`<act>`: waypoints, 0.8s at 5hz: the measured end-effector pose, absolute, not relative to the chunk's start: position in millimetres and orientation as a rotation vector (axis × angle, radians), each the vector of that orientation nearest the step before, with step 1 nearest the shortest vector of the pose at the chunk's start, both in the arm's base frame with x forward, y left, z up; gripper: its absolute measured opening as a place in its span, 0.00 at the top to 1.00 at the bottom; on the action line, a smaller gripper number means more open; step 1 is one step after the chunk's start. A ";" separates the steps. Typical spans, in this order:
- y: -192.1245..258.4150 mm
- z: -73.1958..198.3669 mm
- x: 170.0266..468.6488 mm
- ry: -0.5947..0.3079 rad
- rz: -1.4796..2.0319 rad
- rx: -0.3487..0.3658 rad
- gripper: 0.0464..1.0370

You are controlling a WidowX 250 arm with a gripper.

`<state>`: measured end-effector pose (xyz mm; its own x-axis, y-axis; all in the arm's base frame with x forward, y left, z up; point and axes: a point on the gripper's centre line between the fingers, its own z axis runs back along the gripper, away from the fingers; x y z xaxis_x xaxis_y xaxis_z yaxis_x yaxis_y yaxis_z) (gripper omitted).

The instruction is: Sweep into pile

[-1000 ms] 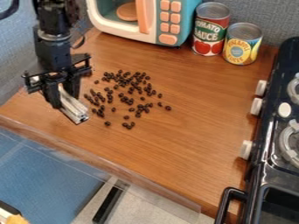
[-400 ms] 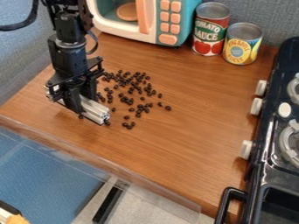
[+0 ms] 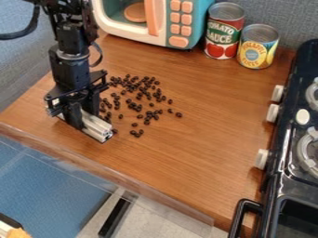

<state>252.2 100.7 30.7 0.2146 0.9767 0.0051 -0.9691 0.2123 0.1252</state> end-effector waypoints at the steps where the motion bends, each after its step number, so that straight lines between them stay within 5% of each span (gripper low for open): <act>1: 104.1 28.4 248.2 0.086 1.360 0.109 0.66; 4: 107.2 21.7 257.4 0.027 1.395 0.094 0.66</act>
